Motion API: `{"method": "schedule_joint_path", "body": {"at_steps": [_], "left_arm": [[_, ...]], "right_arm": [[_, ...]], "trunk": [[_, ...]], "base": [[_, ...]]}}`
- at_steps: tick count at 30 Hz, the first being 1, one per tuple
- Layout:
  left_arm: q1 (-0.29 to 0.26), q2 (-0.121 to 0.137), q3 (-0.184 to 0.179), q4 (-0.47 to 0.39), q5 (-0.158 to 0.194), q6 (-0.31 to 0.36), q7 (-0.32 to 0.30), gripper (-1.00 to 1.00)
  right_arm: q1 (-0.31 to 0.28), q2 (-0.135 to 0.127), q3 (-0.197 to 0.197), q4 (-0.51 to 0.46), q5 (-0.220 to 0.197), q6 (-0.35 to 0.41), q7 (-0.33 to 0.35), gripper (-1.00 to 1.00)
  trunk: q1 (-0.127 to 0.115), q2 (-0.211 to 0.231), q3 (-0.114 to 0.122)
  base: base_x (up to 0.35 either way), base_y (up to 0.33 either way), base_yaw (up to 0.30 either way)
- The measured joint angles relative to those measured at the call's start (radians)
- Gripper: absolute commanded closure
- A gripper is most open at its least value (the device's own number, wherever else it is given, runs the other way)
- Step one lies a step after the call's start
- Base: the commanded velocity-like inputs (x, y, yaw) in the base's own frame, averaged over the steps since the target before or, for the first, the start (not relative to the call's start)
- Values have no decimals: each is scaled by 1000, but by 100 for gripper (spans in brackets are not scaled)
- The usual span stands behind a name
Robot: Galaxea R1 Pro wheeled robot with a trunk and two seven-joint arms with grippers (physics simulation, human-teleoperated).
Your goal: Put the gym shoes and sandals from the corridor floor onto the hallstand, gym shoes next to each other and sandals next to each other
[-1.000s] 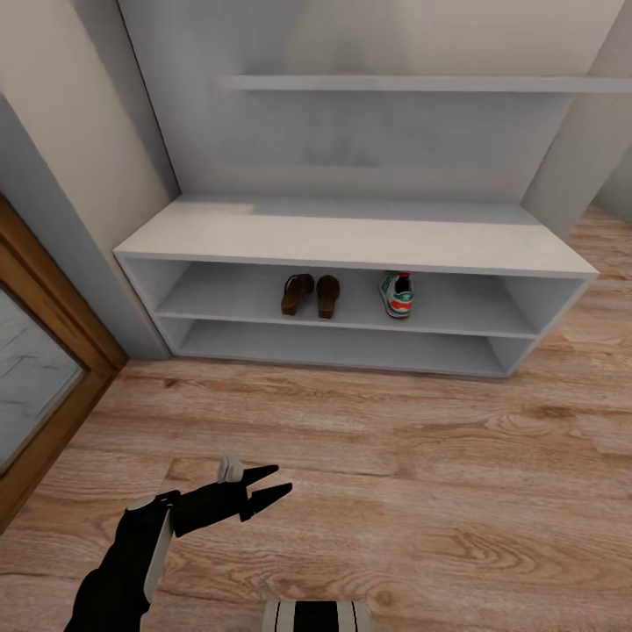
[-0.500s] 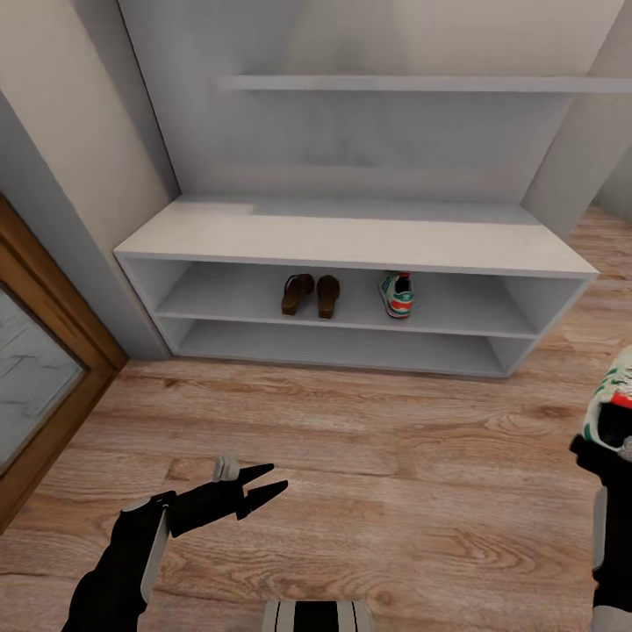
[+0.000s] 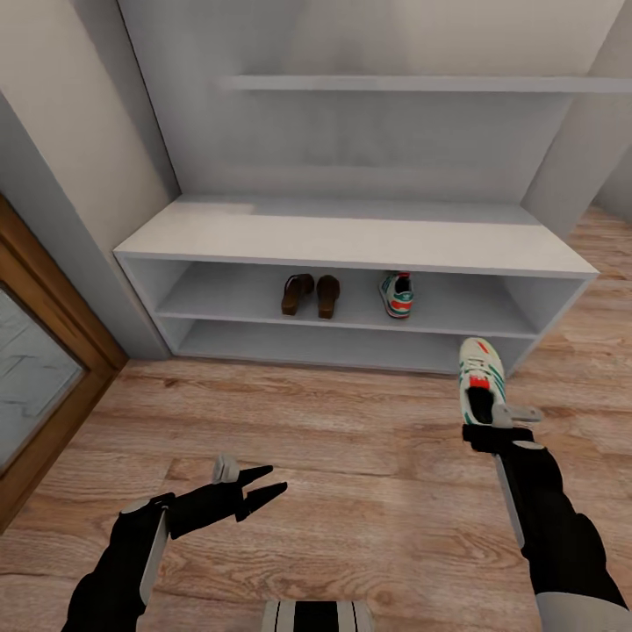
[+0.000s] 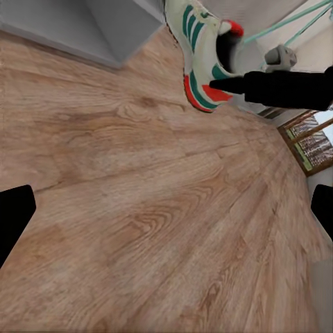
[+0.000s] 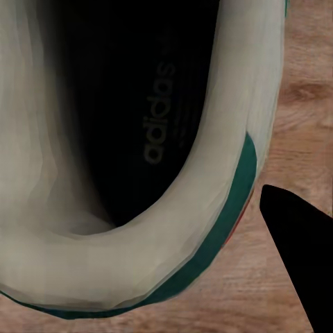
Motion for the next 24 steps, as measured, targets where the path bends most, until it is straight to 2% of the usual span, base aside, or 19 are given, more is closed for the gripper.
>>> {"method": "schedule_joint_path", "body": {"at_steps": [1, 5, 9, 11, 16, 18, 24], "left_arm": [[0, 0, 0, 0, 0, 0, 0, -100], [1, 0, 0, 0, -1, 0, 0, -100], [1, 0, 0, 0, -1, 0, 0, -100], [1, 0, 0, 0, -1, 0, 0, -100], [1, 0, 0, 0, -1, 0, 0, -100], [1, 0, -1, 0, -1, 0, 0, -100], [2, -1, -2, 0, -1, 0, 0, -100]], "right_arm": [[-1, 0, 2, 0, 0, 33, 0, 100], [-1, 0, 4, -1, -2, 83, 1, 100], [-1, -1, 5, 0, -18, 181, 2, 100], [-1, -2, 6, 1, -42, 225, 4, 100], [-7, -2, 6, 15, -67, 259, 2, 100], [-27, -1, 7, 54, -74, 277, 2, 100], [-154, -3, 7, 221, -76, 288, 5, 100]], "trunk": [[0, 0, 0], [0, 0, 0], [0, 0, 0], [0, 0, 0], [0, 0, 0], [0, 0, 0], [0, 0, 0]], "base": [[0, 0, 0], [0, 0, 0], [0, 0, 0], [0, 0, 0], [0, 0, 0], [0, 0, 0], [0, 0, 0]]}}
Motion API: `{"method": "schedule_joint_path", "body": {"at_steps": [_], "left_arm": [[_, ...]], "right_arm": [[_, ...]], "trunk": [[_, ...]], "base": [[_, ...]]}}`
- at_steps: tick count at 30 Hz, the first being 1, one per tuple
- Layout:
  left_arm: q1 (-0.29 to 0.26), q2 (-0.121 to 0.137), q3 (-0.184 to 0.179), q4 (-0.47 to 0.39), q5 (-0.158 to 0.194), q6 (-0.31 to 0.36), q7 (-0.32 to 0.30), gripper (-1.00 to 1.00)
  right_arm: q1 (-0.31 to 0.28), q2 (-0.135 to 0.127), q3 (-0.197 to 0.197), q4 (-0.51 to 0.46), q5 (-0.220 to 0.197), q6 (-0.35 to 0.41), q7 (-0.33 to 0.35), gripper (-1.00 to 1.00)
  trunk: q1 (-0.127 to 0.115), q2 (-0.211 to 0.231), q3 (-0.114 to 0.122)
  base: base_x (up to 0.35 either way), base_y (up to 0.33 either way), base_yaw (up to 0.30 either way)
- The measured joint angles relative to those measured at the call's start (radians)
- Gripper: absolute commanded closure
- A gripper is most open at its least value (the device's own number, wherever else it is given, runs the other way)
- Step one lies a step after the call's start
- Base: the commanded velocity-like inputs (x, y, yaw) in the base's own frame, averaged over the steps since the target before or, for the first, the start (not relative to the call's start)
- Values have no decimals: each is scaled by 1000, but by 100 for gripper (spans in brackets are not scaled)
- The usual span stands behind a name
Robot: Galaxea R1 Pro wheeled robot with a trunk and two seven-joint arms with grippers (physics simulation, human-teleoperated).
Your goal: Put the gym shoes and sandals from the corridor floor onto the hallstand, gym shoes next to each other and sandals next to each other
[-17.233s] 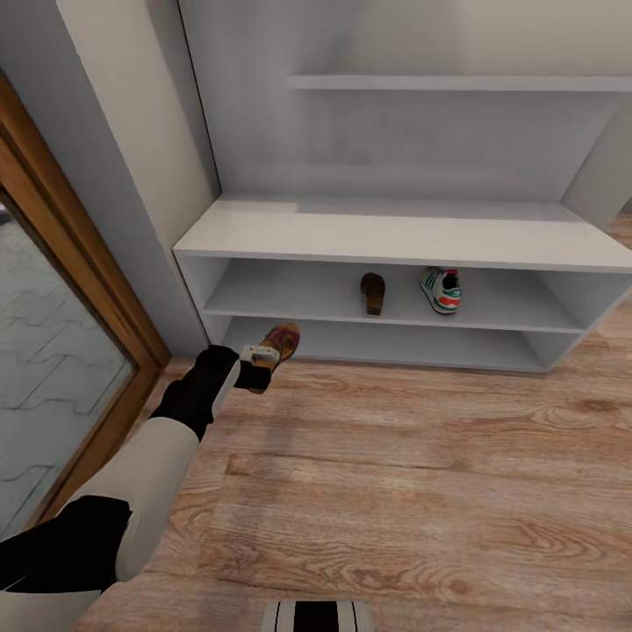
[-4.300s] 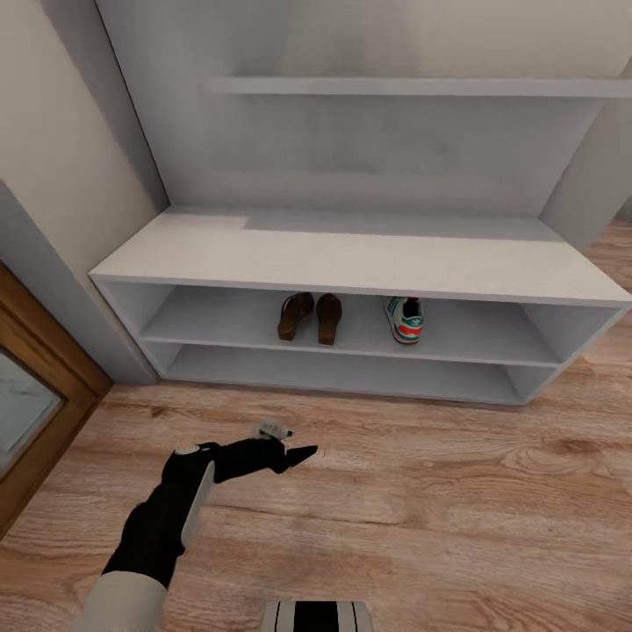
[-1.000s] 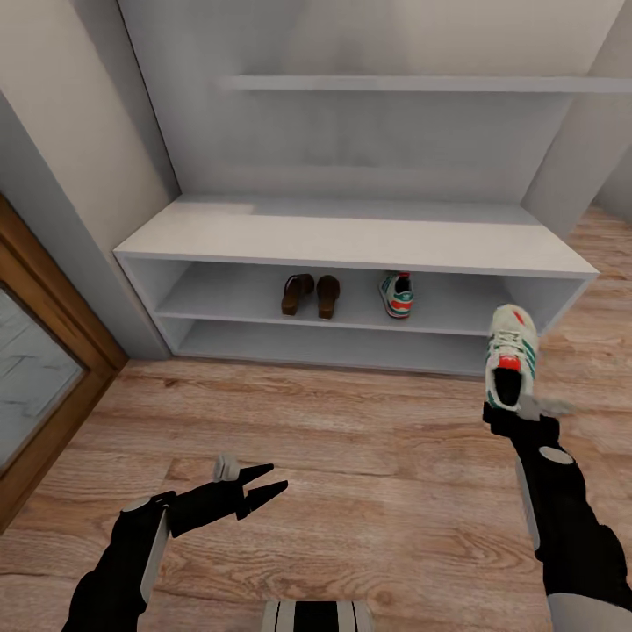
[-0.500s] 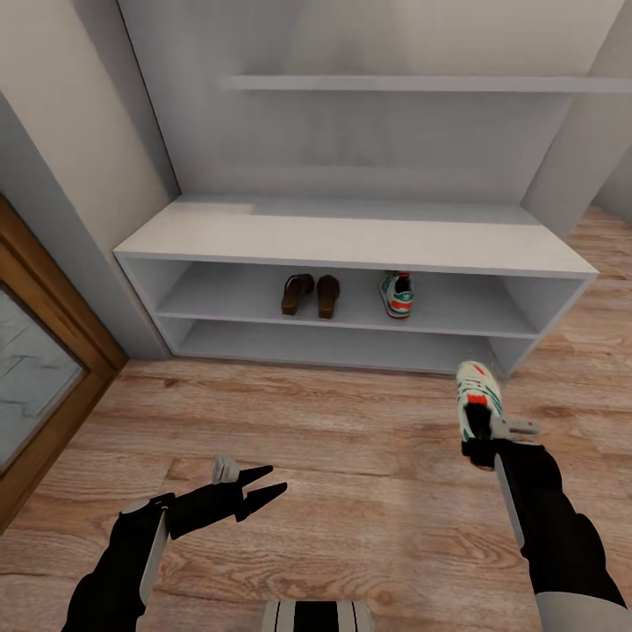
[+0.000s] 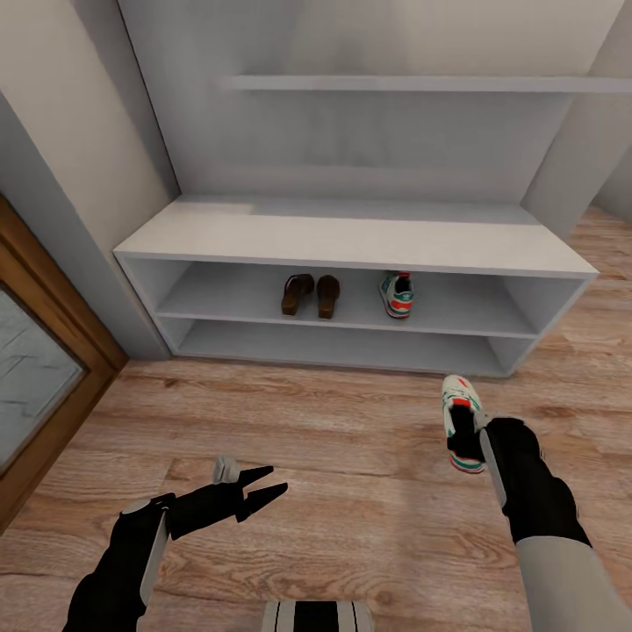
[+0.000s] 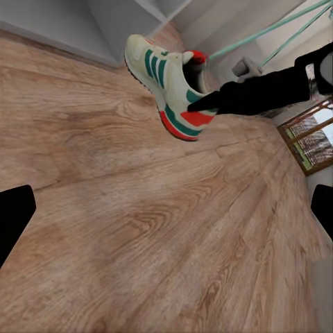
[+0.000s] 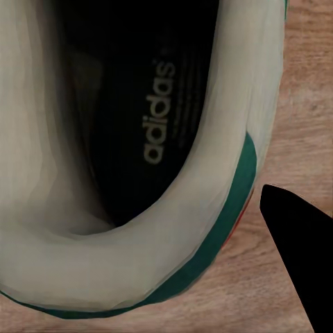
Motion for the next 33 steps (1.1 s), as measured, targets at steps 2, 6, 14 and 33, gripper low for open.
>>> {"method": "schedule_joint_path", "body": {"at_steps": [2, 6, 14, 33], "left_arm": [[0, 0, 0, 0, 0, 0, 0, -100], [0, 0, -1, 0, 0, 0, 0, -100], [0, 0, -1, 0, 0, 0, 0, -100], [0, 0, -2, 0, 0, 0, 0, -100]], "right_arm": [[-48, 0, 0, 95, -2, 0, 0, 100], [-174, 0, 1, 241, -1, 0, 0, 100], [-319, 0, 1, 368, 0, 0, 0, 100], [-415, -1, 0, 391, 0, 0, 0, 100]], "trunk": [[0, 0, 0], [0, 0, 0], [0, 0, 0], [0, 0, 0]], "base": [[0, 0, 0], [0, 0, 0], [0, 0, 0], [0, 0, 0]]}}
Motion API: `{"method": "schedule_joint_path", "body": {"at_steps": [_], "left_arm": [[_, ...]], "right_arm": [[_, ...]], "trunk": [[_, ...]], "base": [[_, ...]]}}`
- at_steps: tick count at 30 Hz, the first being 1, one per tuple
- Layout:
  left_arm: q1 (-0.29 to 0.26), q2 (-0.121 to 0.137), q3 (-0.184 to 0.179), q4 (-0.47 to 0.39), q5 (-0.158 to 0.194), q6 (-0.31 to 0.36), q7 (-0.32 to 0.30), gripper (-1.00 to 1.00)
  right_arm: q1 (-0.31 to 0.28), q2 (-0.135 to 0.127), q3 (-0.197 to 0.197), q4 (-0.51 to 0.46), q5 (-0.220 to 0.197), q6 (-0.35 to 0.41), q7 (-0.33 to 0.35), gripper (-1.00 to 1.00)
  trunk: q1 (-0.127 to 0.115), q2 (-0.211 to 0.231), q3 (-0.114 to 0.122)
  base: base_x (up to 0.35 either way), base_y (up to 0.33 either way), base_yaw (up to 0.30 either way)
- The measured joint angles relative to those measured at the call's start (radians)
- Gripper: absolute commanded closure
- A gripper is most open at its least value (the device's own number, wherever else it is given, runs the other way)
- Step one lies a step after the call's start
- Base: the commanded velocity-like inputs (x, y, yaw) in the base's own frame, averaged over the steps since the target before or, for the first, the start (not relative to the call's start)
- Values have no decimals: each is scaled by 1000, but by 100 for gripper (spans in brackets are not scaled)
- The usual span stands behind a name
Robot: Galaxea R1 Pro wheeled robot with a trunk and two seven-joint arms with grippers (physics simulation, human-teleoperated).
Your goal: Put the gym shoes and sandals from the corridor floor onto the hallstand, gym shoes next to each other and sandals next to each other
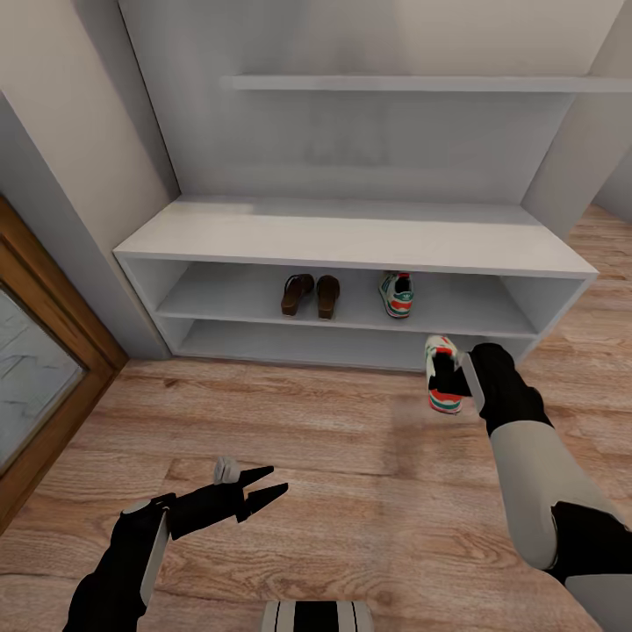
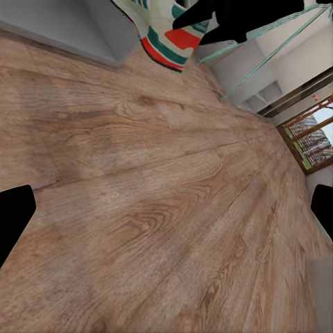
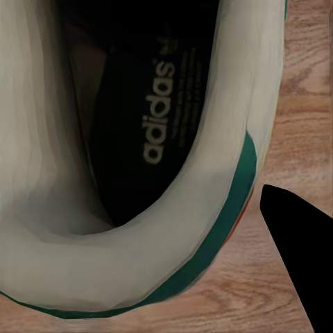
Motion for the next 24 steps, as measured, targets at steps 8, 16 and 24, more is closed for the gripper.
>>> {"method": "schedule_joint_path", "body": {"at_steps": [8, 16, 24], "left_arm": [[0, 0, 1, 0, 0, 0, 0, -100], [0, 0, 1, 0, 0, 0, -1, -100], [0, 0, 1, 0, 0, 0, -1, -100]], "right_arm": [[-5, 0, -1, -14, -1, 0, 0, 100], [-5, 0, -2, -35, 0, 0, 0, 100], [-5, 0, -5, -37, 1, 0, 0, 100]], "trunk": [[0, 0, 0], [0, 0, 0], [0, 0, 0]], "base": [[0, 0, 0], [0, 0, 0], [0, 0, 0]]}}
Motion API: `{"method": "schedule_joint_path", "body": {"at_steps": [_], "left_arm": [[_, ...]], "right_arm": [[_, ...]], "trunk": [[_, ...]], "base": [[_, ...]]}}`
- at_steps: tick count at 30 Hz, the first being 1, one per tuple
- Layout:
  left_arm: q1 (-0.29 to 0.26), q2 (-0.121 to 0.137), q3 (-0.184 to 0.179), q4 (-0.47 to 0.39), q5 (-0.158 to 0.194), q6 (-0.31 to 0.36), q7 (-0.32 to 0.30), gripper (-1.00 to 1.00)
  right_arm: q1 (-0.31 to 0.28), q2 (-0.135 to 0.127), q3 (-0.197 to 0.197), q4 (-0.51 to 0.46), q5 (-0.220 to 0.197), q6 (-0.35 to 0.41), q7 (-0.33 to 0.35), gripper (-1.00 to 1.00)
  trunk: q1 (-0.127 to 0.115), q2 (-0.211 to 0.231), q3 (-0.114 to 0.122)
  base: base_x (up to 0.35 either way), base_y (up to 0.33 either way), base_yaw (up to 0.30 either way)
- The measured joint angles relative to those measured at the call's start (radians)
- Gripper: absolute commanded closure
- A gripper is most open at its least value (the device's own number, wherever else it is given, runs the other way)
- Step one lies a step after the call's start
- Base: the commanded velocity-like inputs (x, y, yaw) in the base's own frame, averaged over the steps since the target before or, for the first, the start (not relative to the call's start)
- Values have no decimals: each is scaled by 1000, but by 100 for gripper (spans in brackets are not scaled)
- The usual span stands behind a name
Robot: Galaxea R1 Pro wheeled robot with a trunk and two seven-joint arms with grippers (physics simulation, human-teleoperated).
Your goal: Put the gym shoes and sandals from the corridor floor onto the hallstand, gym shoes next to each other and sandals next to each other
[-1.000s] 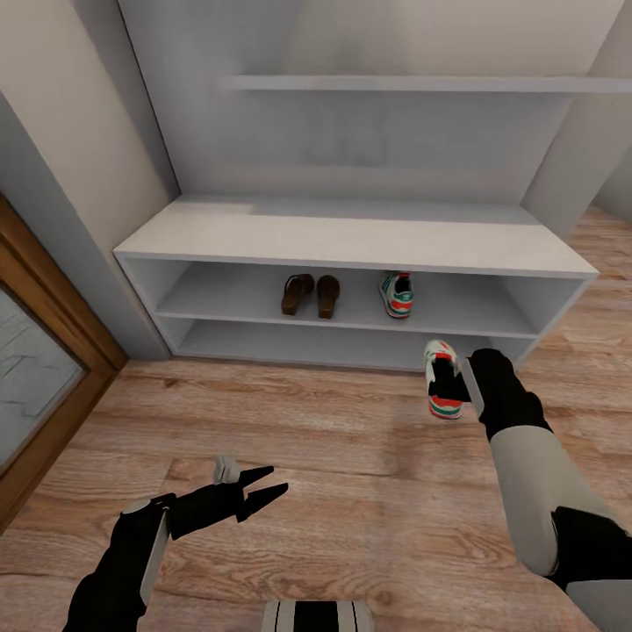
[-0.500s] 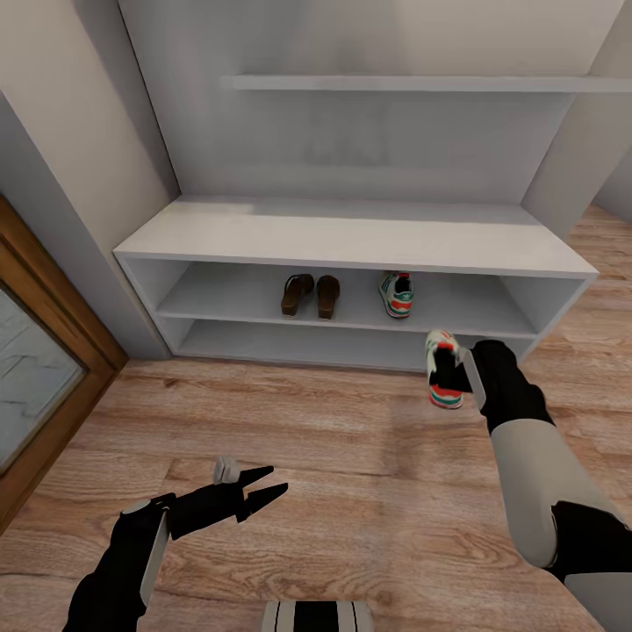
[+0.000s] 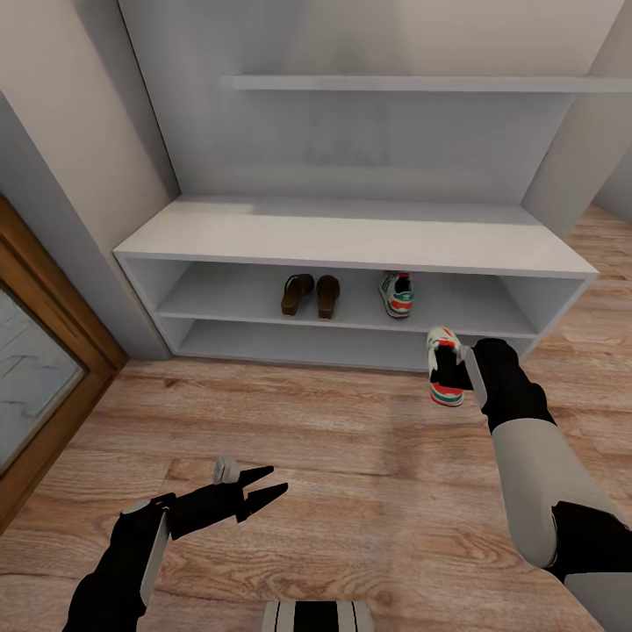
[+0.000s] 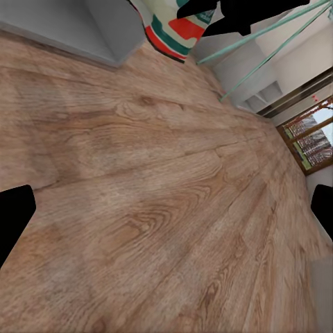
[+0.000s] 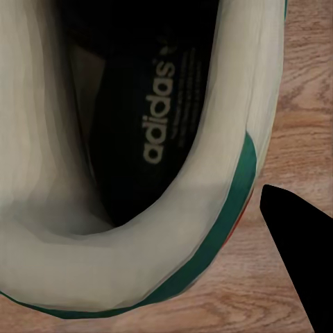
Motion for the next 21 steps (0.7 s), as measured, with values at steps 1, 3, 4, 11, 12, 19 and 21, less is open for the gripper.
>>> {"method": "schedule_joint_path", "body": {"at_steps": [1, 3, 4, 11, 12, 19, 21], "left_arm": [[0, 0, 0, 0, 0, 0, 0, -100], [-1, 0, 0, 0, 0, 0, 0, -100], [0, 0, 0, 0, 0, 0, 0, -100], [0, 0, 0, 0, 0, 0, 0, -100], [0, 0, 1, 0, 0, 0, 0, -100], [0, 0, 0, 0, 0, 0, 0, -100], [-1, 0, 0, 0, 0, 0, 0, -100]], "right_arm": [[0, 0, 0, 0, 0, 0, 0, 100], [0, 0, 0, 0, 0, 0, 0, 100], [0, 0, 0, 0, 0, 0, 0, 100], [0, 0, -1, -1, 0, 0, 0, 100], [0, 0, -1, -2, 0, 0, 0, 100], [0, 0, -1, -69, 1, 0, 1, 100], [0, 0, -1, -102, 2, 0, 1, 100]], "trunk": [[0, 0, 0], [0, 0, 0], [0, 0, 0], [0, 0, 0], [0, 0, 0], [0, 0, 0], [0, 0, 0]], "base": [[0, 0, 0], [0, 0, 0], [0, 0, 0], [0, 0, 0], [0, 0, 0], [0, 0, 0], [0, 0, 0]]}}
